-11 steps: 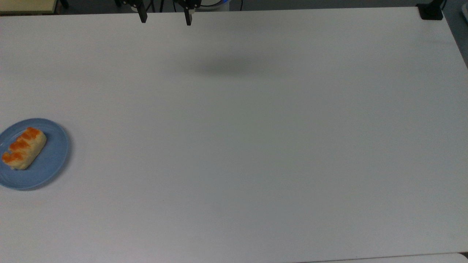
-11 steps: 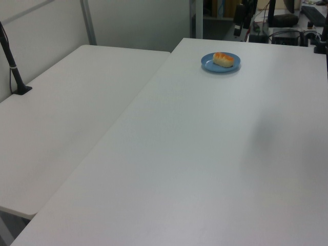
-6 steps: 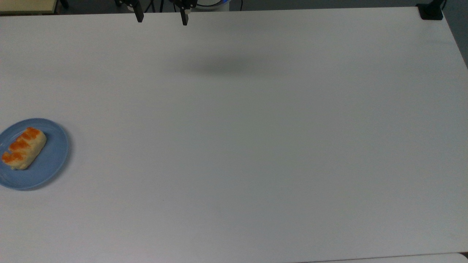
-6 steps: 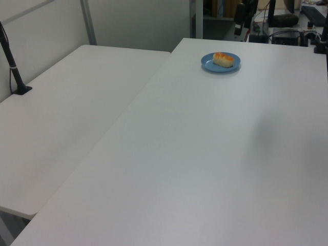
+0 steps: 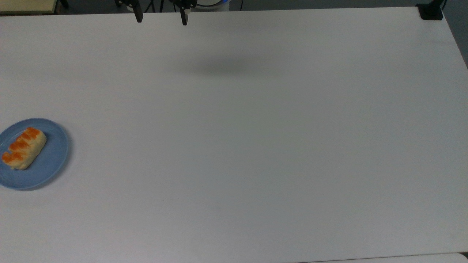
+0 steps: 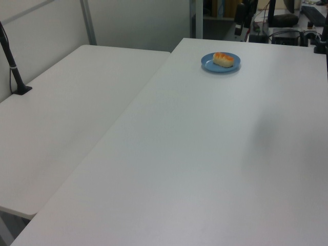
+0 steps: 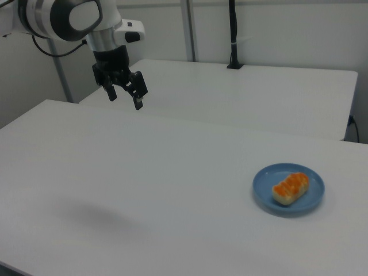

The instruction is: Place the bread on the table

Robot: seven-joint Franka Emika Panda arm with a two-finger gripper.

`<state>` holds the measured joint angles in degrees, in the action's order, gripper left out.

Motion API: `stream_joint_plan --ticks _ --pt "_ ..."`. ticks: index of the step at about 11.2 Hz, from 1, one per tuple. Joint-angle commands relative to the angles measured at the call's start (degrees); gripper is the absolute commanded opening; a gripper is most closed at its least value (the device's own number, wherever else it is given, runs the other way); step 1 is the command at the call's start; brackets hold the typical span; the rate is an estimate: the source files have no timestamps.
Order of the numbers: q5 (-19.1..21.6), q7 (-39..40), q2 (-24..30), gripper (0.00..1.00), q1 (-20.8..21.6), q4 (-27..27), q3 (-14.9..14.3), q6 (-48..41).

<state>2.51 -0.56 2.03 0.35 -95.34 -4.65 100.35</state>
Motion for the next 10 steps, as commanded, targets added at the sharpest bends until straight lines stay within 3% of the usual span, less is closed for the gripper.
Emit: stream_joint_plan --ticks 1,10 --pt "-1.6 1.0 0.6 1.0 0.6 -0.5 -0.4 -0.2" --pt "-1.8 1.8 0.7 1.0 0.1 -0.7 -0.6 -0.3"
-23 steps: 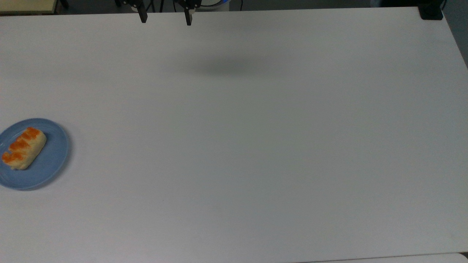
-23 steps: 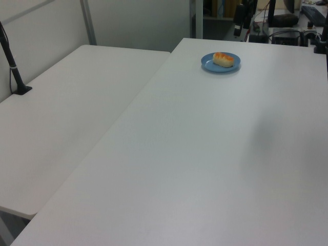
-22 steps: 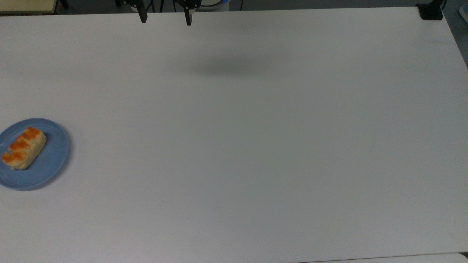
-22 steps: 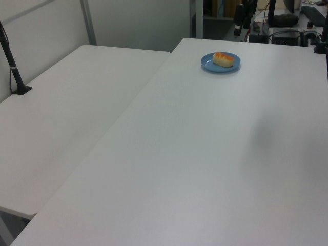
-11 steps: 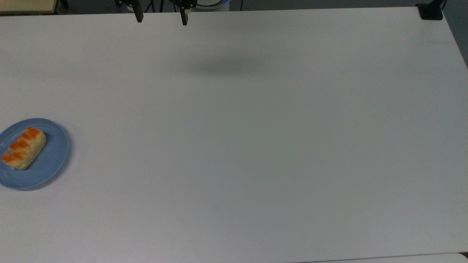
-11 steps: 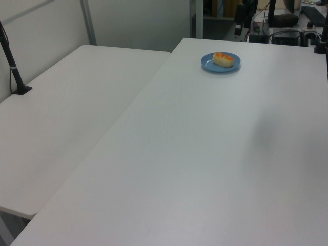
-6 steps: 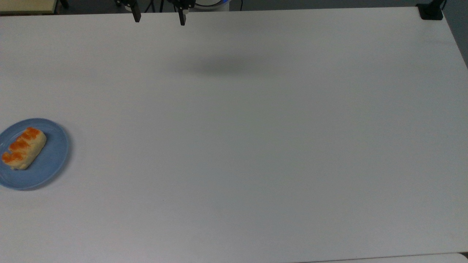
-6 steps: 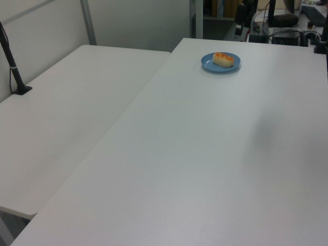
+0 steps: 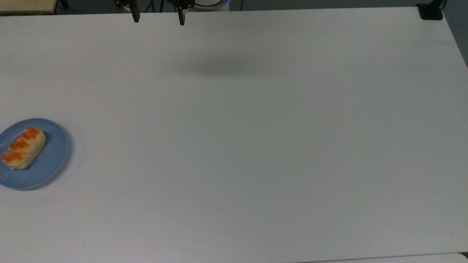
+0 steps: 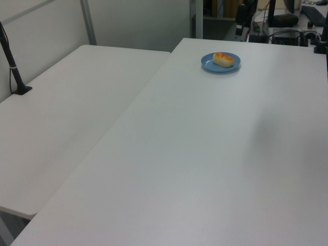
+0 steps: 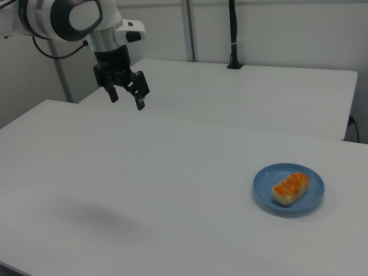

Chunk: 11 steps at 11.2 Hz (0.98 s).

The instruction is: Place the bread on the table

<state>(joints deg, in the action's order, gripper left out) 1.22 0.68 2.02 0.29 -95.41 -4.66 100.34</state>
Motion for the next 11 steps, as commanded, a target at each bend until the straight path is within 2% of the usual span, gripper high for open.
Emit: stream_joint_plan --ticks 1,7,11 --pt "-0.5 0.6 0.7 1.0 0.1 -0.7 -0.5 -0.6" --pt "-0.6 1.3 -0.5 1.0 -1.1 -0.6 -0.6 -1.7" --pt "-0.8 1.4 -1.7 1.0 -4.3 -0.3 -0.6 -0.9"
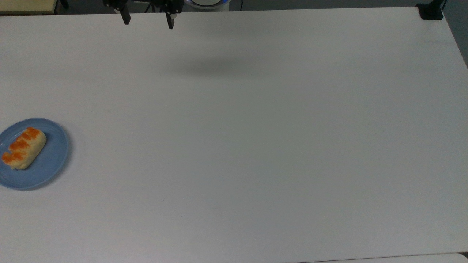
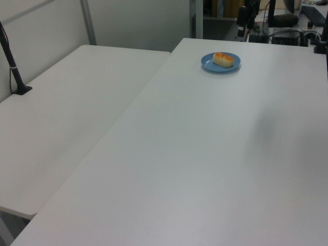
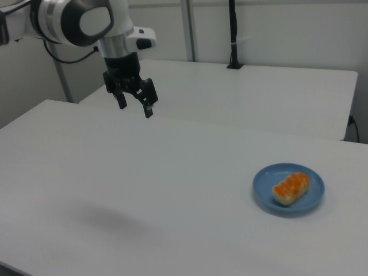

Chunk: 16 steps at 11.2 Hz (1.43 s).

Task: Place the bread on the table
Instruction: 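Move the open gripper over the bread on the blue plate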

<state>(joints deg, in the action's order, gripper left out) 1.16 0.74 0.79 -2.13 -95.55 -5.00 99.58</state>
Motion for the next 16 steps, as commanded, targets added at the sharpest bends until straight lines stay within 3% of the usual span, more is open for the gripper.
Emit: stream_joint_plan --ticks 1,8,11,16 --pt "-0.7 1.3 -1.7 1.0 -3.3 1.1 -0.3 1.5" --pt "-1.9 -1.2 -12.7 1.0 -11.1 4.2 -0.3 15.0" --pt "-2.0 -3.6 -19.0 1.0 -15.4 4.8 -0.4 26.0" --pt "-2.5 -3.6 -29.3 1.0 -19.1 6.8 -0.3 40.2"
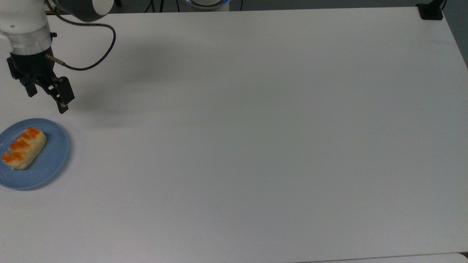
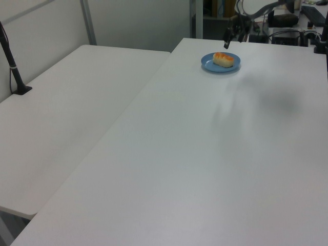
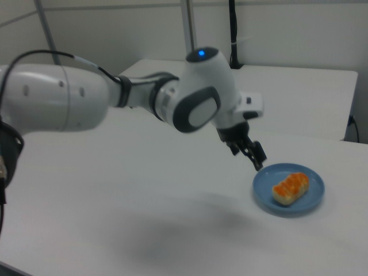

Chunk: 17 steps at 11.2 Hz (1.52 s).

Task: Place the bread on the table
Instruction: 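Move the open gripper over the bread on the blue plate, then lower the gripper and close it on the bread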

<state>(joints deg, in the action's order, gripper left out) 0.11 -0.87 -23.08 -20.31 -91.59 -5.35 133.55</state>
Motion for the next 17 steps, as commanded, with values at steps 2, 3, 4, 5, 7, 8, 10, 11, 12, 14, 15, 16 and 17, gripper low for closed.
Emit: stream_joint_plan --ticks 2,3,4,5,7,8,10,11,12,14,15,16,17 --pt "-1.3 -1.9 -9.6 0.99 -2.4 3.4 0.1 12.9" --pt "-1.3 -2.0 -10.5 0.99 -2.7 3.4 0.1 15.0" --pt "-1.3 -2.5 -11.1 1.0 -3.1 3.4 0.1 16.3" --pt "-1.5 -2.9 -12.1 1.0 -3.2 3.4 0.1 17.5" --pt "-1.5 -3.0 -14.1 1.0 -3.3 4.6 0.1 19.0" --pt "-1.6 -3.0 -14.6 1.0 -3.4 4.8 0.1 19.3" --pt "-1.9 -3.0 -15.6 1.0 -3.8 4.8 0.0 20.3" --pt "-1.8 -3.1 -16.2 0.96 -3.8 4.8 0.1 22.3" --pt "-1.8 -3.4 -17.0 0.81 -3.8 4.8 0.1 23.3" --pt "-1.7 -4.5 -17.2 0.49 -3.8 4.8 0.1 23.3" --pt "-1.7 -4.7 -17.0 0.48 -3.7 4.8 0.1 23.2" --pt "-1.7 -4.7 -16.8 0.47 -3.7 4.8 0.1 23.1" --pt "-1.6 -4.7 -16.2 0.47 -3.8 4.8 0.1 22.7"
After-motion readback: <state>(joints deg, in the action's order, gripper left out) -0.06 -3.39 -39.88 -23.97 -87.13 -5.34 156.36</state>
